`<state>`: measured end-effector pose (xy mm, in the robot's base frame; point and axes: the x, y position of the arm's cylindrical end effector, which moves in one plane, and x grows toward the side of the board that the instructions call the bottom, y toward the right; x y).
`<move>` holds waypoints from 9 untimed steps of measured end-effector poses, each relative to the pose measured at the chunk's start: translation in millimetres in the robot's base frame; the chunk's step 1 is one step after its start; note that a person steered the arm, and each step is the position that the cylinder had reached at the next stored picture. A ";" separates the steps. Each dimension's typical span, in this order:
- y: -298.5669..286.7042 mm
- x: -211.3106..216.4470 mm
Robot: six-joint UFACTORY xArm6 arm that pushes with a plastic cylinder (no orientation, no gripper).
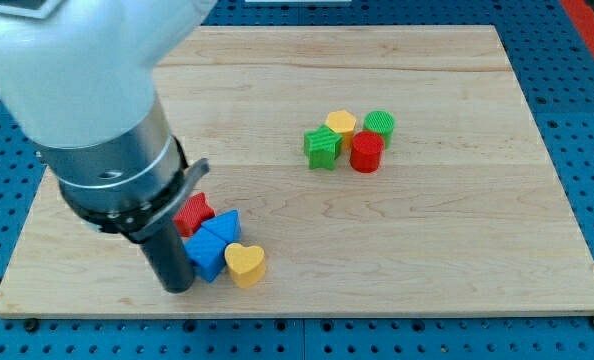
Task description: Move red star on left side of blue triangle
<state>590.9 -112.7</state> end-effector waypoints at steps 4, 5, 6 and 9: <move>0.5 -5.8; -9.5 -35.6; -45.5 -36.9; -24.4 -64.1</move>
<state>526.9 -137.1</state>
